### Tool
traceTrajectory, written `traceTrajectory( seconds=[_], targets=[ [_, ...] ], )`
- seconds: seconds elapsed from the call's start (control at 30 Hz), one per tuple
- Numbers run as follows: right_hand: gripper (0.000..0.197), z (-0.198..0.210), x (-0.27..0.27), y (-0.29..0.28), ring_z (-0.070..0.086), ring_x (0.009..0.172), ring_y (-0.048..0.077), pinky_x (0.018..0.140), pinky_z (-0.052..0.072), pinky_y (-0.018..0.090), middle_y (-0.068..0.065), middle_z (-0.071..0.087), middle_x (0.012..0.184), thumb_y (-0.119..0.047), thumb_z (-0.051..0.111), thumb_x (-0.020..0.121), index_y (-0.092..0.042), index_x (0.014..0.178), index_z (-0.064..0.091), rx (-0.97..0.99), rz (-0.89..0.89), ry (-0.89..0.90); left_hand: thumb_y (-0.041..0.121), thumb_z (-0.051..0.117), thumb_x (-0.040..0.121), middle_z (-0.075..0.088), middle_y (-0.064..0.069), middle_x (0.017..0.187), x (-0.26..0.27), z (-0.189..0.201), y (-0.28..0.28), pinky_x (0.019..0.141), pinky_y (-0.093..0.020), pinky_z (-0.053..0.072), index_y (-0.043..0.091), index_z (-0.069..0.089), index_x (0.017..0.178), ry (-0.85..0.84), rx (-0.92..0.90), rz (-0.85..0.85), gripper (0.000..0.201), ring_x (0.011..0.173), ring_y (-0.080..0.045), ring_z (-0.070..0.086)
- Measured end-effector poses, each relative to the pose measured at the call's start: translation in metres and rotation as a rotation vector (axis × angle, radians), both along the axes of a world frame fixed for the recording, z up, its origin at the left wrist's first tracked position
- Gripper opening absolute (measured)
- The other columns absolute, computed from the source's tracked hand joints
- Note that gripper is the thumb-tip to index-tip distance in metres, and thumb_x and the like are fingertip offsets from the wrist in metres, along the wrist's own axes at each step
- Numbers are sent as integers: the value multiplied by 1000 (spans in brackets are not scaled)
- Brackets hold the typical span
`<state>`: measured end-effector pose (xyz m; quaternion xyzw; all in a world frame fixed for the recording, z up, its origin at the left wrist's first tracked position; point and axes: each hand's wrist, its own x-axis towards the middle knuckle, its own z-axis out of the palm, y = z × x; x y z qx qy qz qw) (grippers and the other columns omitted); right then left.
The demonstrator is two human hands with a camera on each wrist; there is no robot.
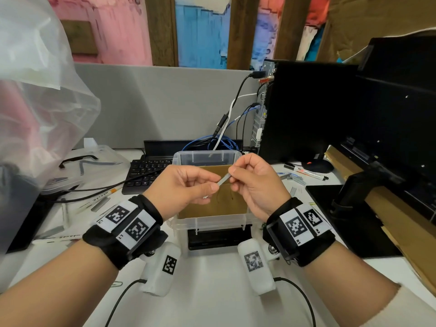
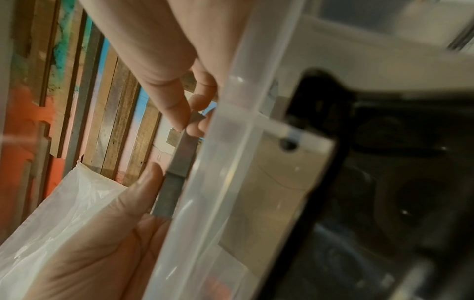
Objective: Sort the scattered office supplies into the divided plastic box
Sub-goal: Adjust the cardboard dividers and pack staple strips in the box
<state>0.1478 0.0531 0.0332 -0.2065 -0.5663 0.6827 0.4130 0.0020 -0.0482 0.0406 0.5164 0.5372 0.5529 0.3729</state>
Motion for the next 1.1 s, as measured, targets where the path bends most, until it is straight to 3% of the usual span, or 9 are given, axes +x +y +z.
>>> traceTrajectory(
  seconds=[0.13,0.33,0.53,0.8,0.9,0.97,1.03,1.1],
  targets=[
    [18,0,0,-1,49,58,14,54,42,23,2,54,61,5,56,88,-9,78,52,44,12,-68,8,70,78,70,1,74,1,-1,1,72,-29,59,3,71,102,40,-5,13,24,69,-8,63],
    [16,-1,-2,-3,56,59,14,53,47,22,10,56,72,3,62,86,-9,84,52,130,-11,-136,5,68,83,69,2,71,1,-1,2,71,-29,56,4,71,100,91,-4,18,18,68,-9,63],
    [11,0,-1,-9,62,64,20,60,55,26,14,63,78,-1,65,86,-5,83,55,321,-57,-213,8,70,80,73,-13,88,0,1,0,77,-37,58,5,72,100,67,-5,28,21,74,-16,65],
    [17,0,0,-12,66,69,12,62,55,22,9,67,79,8,62,84,-9,86,63,333,-31,-205,11,71,75,72,-20,91,0,-1,1,76,-38,58,2,71,100,-24,-3,74,27,73,-18,66],
    [24,2,0,-14,65,72,14,65,55,23,8,68,90,10,64,80,-10,92,64,325,-6,-221,6,70,79,72,-19,85,-1,-1,2,74,-37,59,3,70,97,-51,-8,99,19,72,-20,67],
    [34,3,1,-15,64,77,14,73,55,26,6,67,102,9,69,77,-11,103,62,329,39,-246,1,66,83,71,-16,82,-1,-2,4,69,-34,59,4,69,96,-88,-10,121,14,70,-19,68],
    [51,4,1,-16,60,87,10,81,54,28,1,62,113,2,76,72,-16,116,57,378,75,-326,0,64,84,70,-13,80,-2,-2,5,63,-30,57,7,67,95,-129,-6,144,13,69,-17,67],
    [64,4,-1,-18,55,89,6,77,50,25,-5,58,116,-9,82,68,-22,123,52,468,76,-434,-1,64,84,68,-13,78,-2,-1,5,59,-28,56,7,66,94,-161,1,152,13,69,-17,67]
  ],
)
